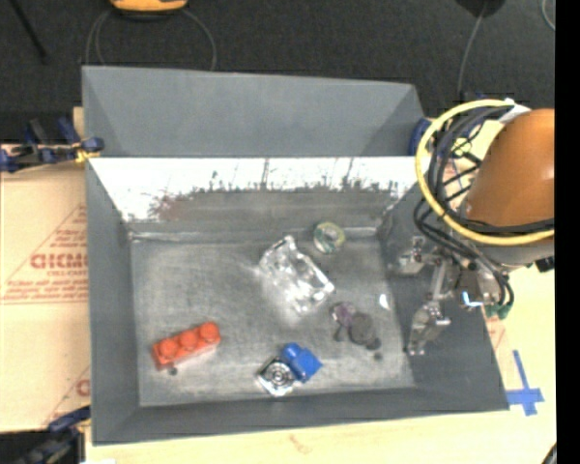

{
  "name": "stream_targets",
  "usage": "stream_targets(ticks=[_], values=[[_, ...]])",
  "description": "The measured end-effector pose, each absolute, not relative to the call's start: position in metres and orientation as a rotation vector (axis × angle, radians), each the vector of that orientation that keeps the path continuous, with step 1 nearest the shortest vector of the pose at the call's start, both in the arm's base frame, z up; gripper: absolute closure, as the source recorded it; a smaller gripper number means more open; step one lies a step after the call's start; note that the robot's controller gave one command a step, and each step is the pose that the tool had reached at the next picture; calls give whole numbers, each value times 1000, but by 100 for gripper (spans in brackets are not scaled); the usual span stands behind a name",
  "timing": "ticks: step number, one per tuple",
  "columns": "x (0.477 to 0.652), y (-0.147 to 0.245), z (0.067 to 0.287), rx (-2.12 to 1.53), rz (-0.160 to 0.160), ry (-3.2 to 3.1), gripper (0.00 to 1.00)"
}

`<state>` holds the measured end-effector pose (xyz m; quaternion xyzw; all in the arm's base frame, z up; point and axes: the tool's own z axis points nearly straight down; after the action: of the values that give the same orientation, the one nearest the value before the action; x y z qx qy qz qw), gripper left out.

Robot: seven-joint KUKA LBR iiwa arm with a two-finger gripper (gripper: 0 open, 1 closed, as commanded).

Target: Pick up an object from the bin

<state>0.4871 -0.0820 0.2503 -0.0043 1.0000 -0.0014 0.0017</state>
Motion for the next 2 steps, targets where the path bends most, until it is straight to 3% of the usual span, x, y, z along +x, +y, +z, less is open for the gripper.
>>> stream_targets(ticks=[1,2], values=[[491,5,126,99,5,3145,0],[489,11,110,52,2,3136,0]])
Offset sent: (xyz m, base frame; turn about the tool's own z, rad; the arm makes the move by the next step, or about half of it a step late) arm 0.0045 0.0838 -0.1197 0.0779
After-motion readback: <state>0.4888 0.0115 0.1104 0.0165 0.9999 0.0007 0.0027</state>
